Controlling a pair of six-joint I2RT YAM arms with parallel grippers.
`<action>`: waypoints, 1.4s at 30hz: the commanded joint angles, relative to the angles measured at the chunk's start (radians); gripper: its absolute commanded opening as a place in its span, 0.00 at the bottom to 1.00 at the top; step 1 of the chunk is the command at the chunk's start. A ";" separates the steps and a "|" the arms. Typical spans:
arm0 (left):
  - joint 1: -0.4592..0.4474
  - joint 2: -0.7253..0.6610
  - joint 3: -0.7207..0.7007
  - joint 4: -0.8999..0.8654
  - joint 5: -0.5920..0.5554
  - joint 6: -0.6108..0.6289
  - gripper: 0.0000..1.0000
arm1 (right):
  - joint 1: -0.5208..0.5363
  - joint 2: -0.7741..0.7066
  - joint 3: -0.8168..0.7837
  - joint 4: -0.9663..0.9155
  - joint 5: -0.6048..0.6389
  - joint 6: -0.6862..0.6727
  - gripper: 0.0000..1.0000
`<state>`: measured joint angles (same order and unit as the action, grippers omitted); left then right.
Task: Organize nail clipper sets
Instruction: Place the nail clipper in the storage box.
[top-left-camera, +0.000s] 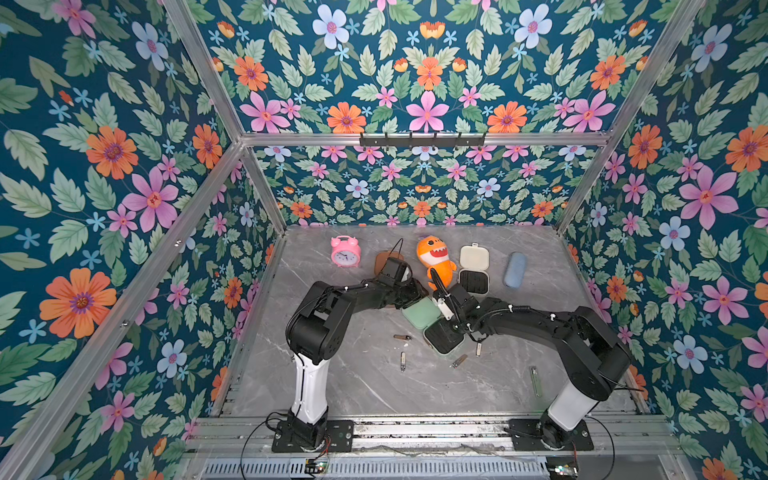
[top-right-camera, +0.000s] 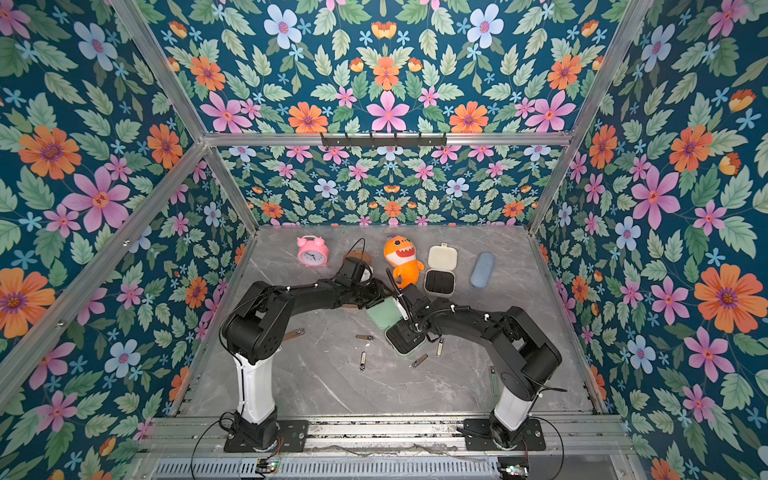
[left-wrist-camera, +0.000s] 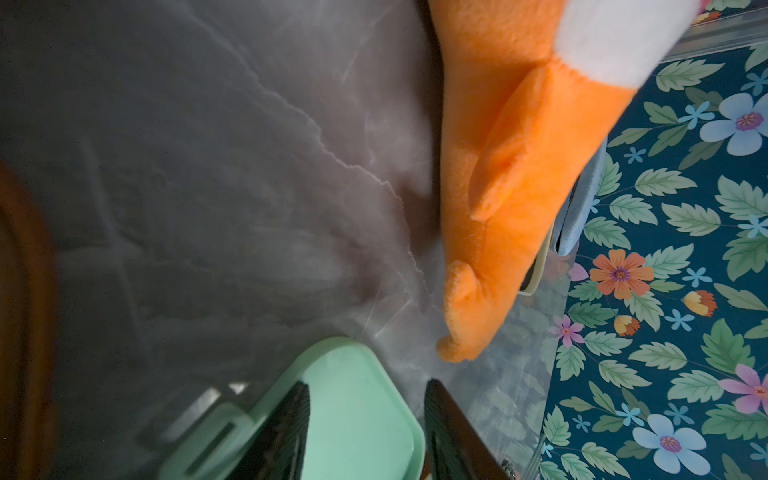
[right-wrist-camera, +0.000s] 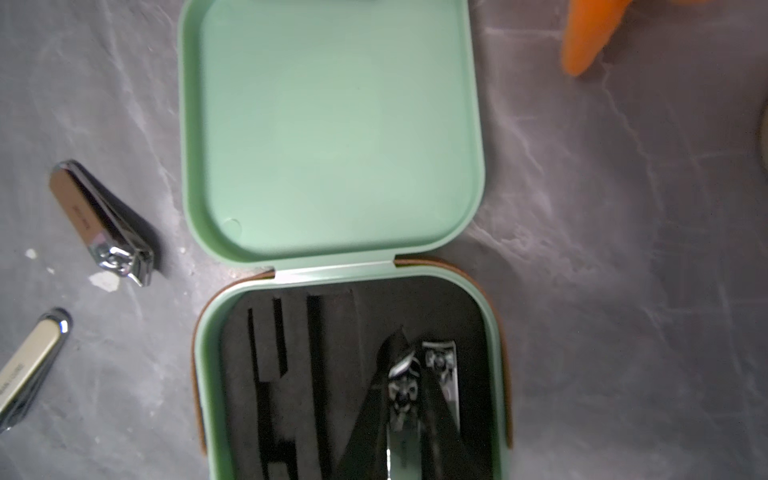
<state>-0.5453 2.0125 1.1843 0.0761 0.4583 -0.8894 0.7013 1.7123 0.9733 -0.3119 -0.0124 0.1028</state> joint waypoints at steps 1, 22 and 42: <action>0.010 0.009 -0.006 -0.114 -0.093 0.023 0.49 | 0.006 0.019 0.002 -0.089 -0.027 0.015 0.12; 0.011 -0.005 -0.017 -0.104 -0.079 0.032 0.49 | 0.009 0.073 0.061 -0.104 0.049 0.055 0.24; 0.011 0.006 -0.022 -0.096 -0.075 0.032 0.48 | -0.003 0.055 0.097 -0.112 0.110 0.077 0.41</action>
<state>-0.5373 2.0052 1.1717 0.0830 0.4450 -0.8688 0.7002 1.7763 1.0618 -0.3698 0.0586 0.1631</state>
